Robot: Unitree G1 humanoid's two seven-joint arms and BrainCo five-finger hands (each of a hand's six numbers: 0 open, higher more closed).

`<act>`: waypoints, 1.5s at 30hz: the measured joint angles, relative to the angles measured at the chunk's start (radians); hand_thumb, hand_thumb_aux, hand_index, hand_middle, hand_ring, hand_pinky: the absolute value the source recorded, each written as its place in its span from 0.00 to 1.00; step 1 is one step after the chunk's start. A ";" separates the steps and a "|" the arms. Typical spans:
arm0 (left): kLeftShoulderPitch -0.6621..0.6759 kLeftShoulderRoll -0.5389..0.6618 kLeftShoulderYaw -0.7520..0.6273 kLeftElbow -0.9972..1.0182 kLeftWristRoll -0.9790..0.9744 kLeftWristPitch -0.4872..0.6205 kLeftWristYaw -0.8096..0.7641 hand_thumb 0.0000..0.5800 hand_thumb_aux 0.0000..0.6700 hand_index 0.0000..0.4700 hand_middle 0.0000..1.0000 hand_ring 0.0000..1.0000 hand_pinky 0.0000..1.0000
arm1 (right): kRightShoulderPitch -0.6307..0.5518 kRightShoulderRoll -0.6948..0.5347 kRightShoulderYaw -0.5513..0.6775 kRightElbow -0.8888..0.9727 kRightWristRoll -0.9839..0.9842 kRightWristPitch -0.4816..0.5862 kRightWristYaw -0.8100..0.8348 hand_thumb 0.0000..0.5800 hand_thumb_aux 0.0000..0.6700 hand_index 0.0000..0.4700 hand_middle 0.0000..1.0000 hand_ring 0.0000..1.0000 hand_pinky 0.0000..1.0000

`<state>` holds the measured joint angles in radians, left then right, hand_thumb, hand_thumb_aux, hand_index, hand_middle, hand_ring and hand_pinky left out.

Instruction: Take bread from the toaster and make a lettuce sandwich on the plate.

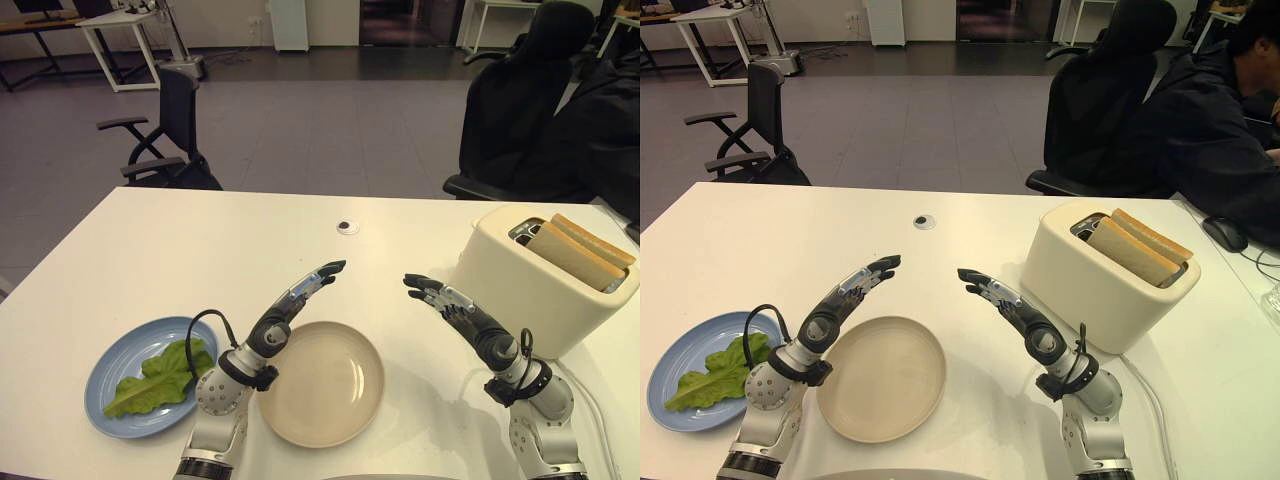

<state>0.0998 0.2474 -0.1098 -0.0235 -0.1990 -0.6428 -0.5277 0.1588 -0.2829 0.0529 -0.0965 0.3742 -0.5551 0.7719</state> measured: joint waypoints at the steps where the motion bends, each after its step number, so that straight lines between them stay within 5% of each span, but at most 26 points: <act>1: 0.000 0.000 0.000 0.000 0.000 0.000 0.000 0.00 0.00 0.00 0.00 0.00 0.00 | 0.000 0.000 0.000 0.000 0.000 0.000 0.000 0.00 0.00 0.00 0.00 0.00 0.00; 18: 0.000 0.000 0.000 0.001 0.001 0.000 0.000 0.00 0.00 0.00 0.00 0.00 0.00 | -0.006 -0.002 -0.004 0.006 -0.019 -0.005 -0.013 0.00 0.00 0.00 0.00 0.00 0.00; 20: -0.004 0.000 -0.001 0.005 0.002 0.000 -0.001 0.00 0.00 0.00 0.00 0.00 0.00 | -0.012 -0.013 -0.074 -0.062 -0.029 -0.012 -0.067 0.00 0.00 0.00 0.00 0.00 0.00; 23: -0.013 -0.001 -0.004 0.007 0.004 0.001 -0.001 0.00 0.00 0.00 0.00 0.00 0.00 | -0.095 -0.149 -0.366 -0.188 0.029 0.016 -0.209 0.00 0.00 0.00 0.00 0.00 0.00; 26: -0.015 -0.009 -0.015 0.007 0.026 0.000 0.004 0.00 0.00 0.00 0.00 0.00 0.00 | -0.208 -0.385 -0.578 -0.016 -0.159 0.118 -0.335 0.00 0.00 0.00 0.00 0.00 0.00; 31: -0.016 -0.015 -0.031 0.004 0.041 0.008 0.017 0.00 0.00 0.00 0.00 0.00 0.00 | -0.228 -0.623 -0.557 0.377 -0.491 0.115 -0.414 0.00 0.00 0.00 0.00 0.00 0.00; 32: -0.016 -0.015 -0.032 0.003 0.042 0.009 0.020 0.00 0.00 0.00 0.00 0.00 0.00 | -0.239 -0.655 -0.528 0.455 -0.537 0.096 -0.428 0.57 0.35 0.35 0.00 0.00 0.00; 33: -0.015 -0.015 -0.033 0.000 0.042 0.010 0.022 0.00 0.00 0.00 0.00 0.00 0.00 | -0.250 -0.677 -0.497 0.524 -0.573 0.079 -0.439 0.84 0.60 0.60 0.00 0.00 0.00; 34: -0.015 -0.015 -0.035 -0.001 0.042 0.011 0.024 0.00 0.00 0.00 0.00 0.00 0.00 | -0.256 -0.689 -0.469 0.572 -0.596 0.062 -0.444 0.90 0.68 0.68 0.00 0.00 0.00; 41: -0.014 -0.013 -0.036 -0.010 0.044 0.011 0.037 0.00 0.00 0.00 0.00 0.00 0.00 | -0.292 -0.706 -0.378 0.697 -0.613 0.014 -0.473 0.86 0.62 0.62 0.00 0.00 0.00; 43: -0.013 -0.012 -0.036 -0.011 0.044 0.011 0.038 0.00 0.00 0.00 0.00 0.00 0.00 | -0.294 -0.706 -0.372 0.696 -0.601 0.011 -0.467 0.94 0.75 0.75 0.00 0.00 0.00; 44: -0.012 -0.011 -0.036 -0.011 0.044 0.011 0.038 0.00 0.00 0.00 0.00 0.00 0.00 | -0.294 -0.706 -0.368 0.689 -0.586 0.008 -0.458 1.00 0.93 0.93 0.00 0.00 0.00; 45: -0.012 -0.011 -0.036 -0.011 0.044 0.011 0.038 0.00 0.00 0.00 0.00 0.00 0.00 | -0.294 -0.706 -0.366 0.678 -0.570 0.003 -0.448 1.00 1.00 1.00 0.00 0.00 0.00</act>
<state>0.0882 0.2366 -0.1455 -0.0347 -0.1552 -0.6315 -0.4897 -0.1347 -0.9889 -0.3131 0.5811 -0.1954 -0.5518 0.3235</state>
